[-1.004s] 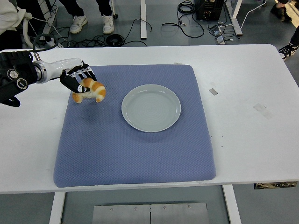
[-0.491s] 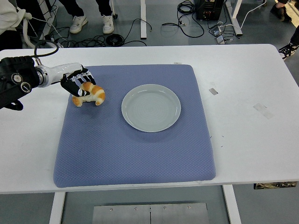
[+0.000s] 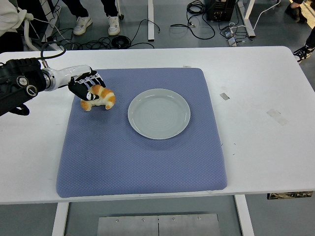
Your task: Place the bread on the table
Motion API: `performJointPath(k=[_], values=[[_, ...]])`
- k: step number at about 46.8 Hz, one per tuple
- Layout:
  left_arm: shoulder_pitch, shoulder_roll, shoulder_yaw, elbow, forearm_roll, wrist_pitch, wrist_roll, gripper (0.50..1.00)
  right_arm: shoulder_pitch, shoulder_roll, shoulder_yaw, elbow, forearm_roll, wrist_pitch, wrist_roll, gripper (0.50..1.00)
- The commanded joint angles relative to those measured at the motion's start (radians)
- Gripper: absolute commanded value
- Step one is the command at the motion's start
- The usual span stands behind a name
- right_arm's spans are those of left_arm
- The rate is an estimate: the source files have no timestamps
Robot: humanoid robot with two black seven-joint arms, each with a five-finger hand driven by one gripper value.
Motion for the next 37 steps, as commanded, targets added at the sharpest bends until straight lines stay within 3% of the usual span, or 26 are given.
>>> performJointPath(k=[1, 18, 28, 37], values=[[-0.005, -0.002, 0.006, 0.005, -0.021, -0.005, 0.004, 0.978, 0.001, 0.0, 0.0, 0.0, -0.001, 0.0, 0.0, 1.0], [-0.031, -0.002, -0.003, 0.008, -0.1, -0.004, 0.017, 0.981, -0.001, 0.0, 0.0, 0.0, 0.001, 0.0, 0.0, 1.0], [-0.035, -0.007, -0.083, 0.048, -0.27, 0.064, 0.014, 0.983, 0.001, 0.0, 0.0, 0.0, -0.001, 0.0, 0.0, 1.0], [-0.029, -0.01, -0.135, 0.06, -0.301, 0.073, 0.001, 0.983, 0.001, 0.0, 0.0, 0.0, -0.001, 0.0, 0.0, 1.0]])
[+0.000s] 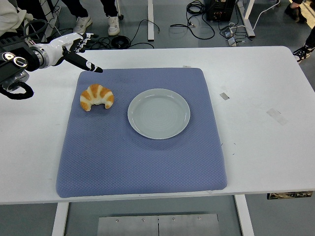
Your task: Place the bread on the table
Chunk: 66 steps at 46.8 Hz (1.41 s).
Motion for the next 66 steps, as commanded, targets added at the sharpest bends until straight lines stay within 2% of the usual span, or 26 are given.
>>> performJointPath(k=[1, 7, 11, 18, 24, 39, 57, 66], values=[[-0.001, 0.0, -0.012, -0.001, -0.001, 0.003, 0.0, 0.983, 0.001, 0.0, 0.0, 0.0, 0.001, 0.0, 0.0, 1.0], [0.001, 0.004, -0.05, -0.004, -0.002, -0.005, -0.009, 0.983, 0.001, 0.0, 0.0, 0.0, -0.001, 0.0, 0.0, 1.0], [0.012, 0.001, -0.07, -0.007, -0.001, 0.011, -0.009, 0.983, 0.0, 0.0, 0.0, 0.0, -0.001, 0.0, 0.0, 1.0], [0.027, 0.0, -0.066, -0.022, 0.001, 0.081, -0.009, 0.983, 0.001, 0.0, 0.0, 0.0, 0.001, 0.0, 0.0, 1.0], [0.024, -0.002, -0.063, -0.032, 0.001, 0.084, 0.006, 0.983, 0.0, 0.0, 0.0, 0.0, -0.001, 0.0, 0.0, 1.0], [0.027, -0.04, -0.08, -0.033, -0.008, 0.087, 0.0, 0.983, 0.001, 0.0, 0.0, 0.0, 0.001, 0.0, 0.0, 1.0], [0.075, -0.043, -0.135, -0.03, -0.286, 0.087, -0.008, 0.983, 0.0, 0.0, 0.0, 0.0, -0.001, 0.0, 0.0, 1.0], [0.125, -0.048, -0.222, -0.027, -0.395, 0.087, -0.006, 0.983, 0.001, 0.0, 0.0, 0.0, 0.001, 0.0, 0.0, 1.0]])
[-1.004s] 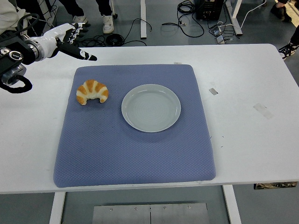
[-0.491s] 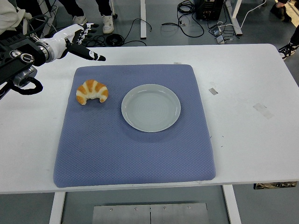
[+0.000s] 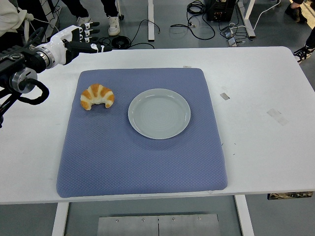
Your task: Place the bread on the table
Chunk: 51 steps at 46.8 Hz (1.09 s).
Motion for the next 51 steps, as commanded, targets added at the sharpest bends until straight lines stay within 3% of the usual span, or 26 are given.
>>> performJointPath(k=[1, 18, 51], values=[[0.018, -0.004, -0.028, 0.003, -0.019, 0.001, 0.0, 0.983, 0.001, 0.0, 0.0, 0.0, -0.001, 0.0, 0.0, 1.0], [0.131, -0.056, -0.235, 0.01, -0.092, 0.001, 0.002, 0.983, 0.001, 0.0, 0.0, 0.0, -0.001, 0.0, 0.0, 1.0], [0.194, -0.082, -0.297, 0.067, -0.145, -0.002, -0.003, 0.983, -0.001, 0.0, 0.0, -0.001, 0.001, 0.0, 0.0, 1.0]])
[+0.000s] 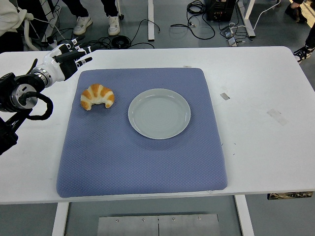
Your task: Place the bread on the table
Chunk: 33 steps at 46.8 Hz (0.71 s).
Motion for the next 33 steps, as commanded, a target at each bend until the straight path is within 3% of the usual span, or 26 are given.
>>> performJointPath(k=[1, 33], values=[[0.0, -0.002, -0.003, 0.005, -0.001, -0.001, -0.002, 0.983, 0.0, 0.0, 0.0, 0.0, -0.001, 0.0, 0.0, 1.0], [0.023, -0.019, -0.032, 0.005, -0.012, -0.001, -0.003, 0.983, 0.004, 0.0, 0.002, 0.008, -0.001, 0.003, 0.0, 1.0]])
